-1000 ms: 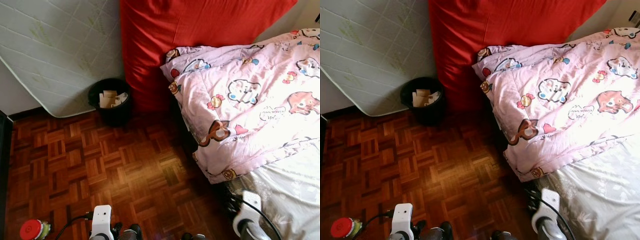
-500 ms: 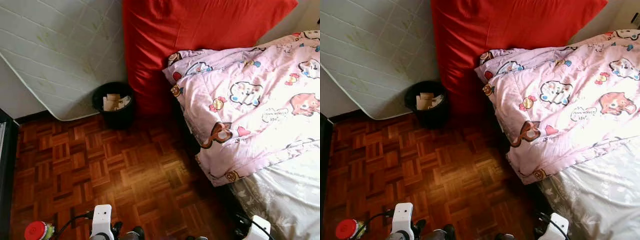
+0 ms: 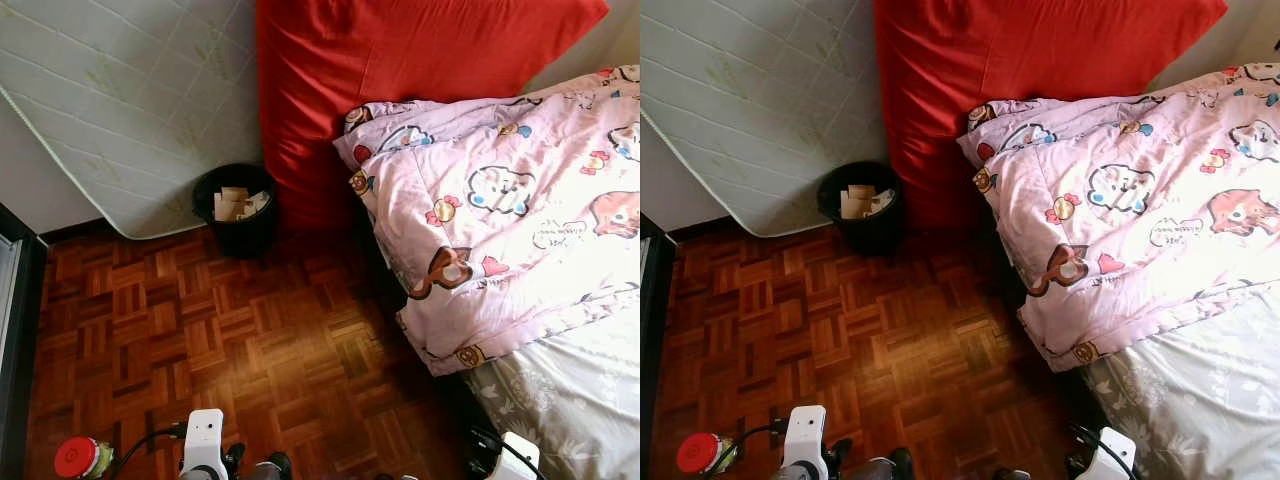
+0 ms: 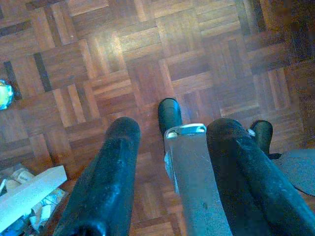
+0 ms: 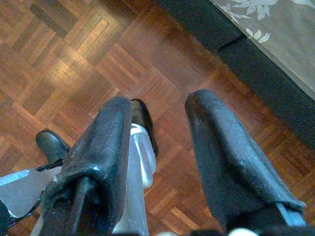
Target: Clean up the room
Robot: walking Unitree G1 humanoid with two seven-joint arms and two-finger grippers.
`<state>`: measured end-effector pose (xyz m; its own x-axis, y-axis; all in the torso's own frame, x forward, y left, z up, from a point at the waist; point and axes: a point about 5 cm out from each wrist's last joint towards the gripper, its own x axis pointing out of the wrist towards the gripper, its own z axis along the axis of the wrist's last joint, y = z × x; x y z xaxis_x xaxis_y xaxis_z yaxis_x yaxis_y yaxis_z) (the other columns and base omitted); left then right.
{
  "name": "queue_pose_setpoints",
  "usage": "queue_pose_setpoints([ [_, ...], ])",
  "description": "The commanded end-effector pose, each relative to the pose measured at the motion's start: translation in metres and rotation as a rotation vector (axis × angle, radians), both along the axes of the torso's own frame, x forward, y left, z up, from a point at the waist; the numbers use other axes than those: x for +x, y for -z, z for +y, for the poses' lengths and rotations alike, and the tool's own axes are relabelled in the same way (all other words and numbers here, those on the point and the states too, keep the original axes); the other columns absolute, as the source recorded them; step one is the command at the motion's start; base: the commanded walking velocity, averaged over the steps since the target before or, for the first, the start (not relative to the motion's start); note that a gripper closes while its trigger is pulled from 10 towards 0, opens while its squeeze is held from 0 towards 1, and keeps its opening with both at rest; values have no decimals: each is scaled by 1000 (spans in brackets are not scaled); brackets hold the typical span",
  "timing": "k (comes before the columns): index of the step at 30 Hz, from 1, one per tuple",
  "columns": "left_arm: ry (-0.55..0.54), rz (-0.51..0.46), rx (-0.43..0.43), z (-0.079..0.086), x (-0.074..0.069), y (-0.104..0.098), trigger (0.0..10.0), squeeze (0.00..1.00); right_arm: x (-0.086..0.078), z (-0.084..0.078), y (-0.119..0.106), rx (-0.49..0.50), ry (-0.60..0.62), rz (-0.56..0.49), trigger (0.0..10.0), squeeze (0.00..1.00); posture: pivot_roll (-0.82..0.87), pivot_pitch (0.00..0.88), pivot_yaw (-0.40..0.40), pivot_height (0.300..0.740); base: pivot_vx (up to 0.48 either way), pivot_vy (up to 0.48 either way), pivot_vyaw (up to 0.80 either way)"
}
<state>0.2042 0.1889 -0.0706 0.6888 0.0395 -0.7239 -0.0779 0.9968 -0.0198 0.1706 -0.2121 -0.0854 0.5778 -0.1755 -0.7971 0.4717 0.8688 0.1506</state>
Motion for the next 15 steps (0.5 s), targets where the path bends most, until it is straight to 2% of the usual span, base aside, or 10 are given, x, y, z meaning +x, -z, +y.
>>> queue_pose_setpoints([
  [1, -6, 47, 6, 3, -11, 6, 10000, 0, -9, 0, 4, 5, 12, 30, 10000, 0, 8, 176, 31, 740, 0, 0, 0],
  [15, -6, 47, 6, 3, -11, 6, 10000, 0, -9, 0, 4, 5, 12, 30, 10000, 0, 8, 176, 31, 740, 0, 0, 0],
])
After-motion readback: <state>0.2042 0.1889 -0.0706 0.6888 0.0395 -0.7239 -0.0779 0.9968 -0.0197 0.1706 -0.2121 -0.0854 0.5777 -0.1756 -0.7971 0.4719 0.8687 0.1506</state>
